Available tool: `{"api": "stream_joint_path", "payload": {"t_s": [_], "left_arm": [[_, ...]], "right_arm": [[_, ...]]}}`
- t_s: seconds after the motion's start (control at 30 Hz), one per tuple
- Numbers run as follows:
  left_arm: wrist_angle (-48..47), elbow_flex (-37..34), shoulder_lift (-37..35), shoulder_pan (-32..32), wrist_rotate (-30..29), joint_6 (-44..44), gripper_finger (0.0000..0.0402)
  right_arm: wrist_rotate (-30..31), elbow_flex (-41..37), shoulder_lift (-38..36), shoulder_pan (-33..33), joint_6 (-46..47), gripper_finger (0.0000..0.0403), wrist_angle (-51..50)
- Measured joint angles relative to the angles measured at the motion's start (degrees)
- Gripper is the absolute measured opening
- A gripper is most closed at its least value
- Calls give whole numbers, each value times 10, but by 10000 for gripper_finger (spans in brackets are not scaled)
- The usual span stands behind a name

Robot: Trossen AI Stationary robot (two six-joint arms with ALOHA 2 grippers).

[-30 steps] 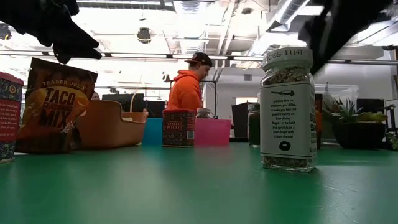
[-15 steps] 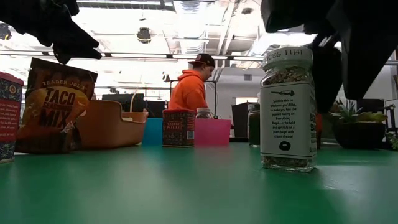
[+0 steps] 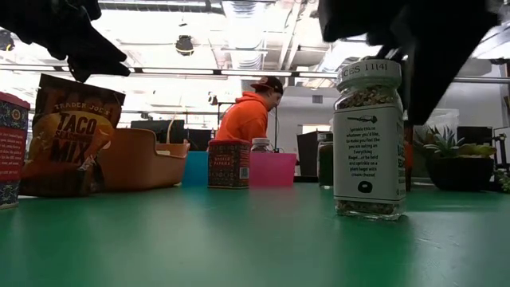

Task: Sort spices by type
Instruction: Put the white seasoning bottle into the red bin

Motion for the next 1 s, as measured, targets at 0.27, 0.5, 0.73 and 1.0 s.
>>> {"api": "stream_joint_path", "payload": {"t_s": [0.27,0.5,0.73,1.0], "left_arm": [[2,0,0,0,0,11,176],[3,0,0,0,0,10,176],[3,0,0,0,0,10,176],[3,0,0,0,0,11,176]], "right_arm": [[-4,40,0,3,-36,381,5],[5,54,0,11,-42,384,6],[43,54,0,16,-72,384,18],[45,54,0,17,-113,384,50]]}}
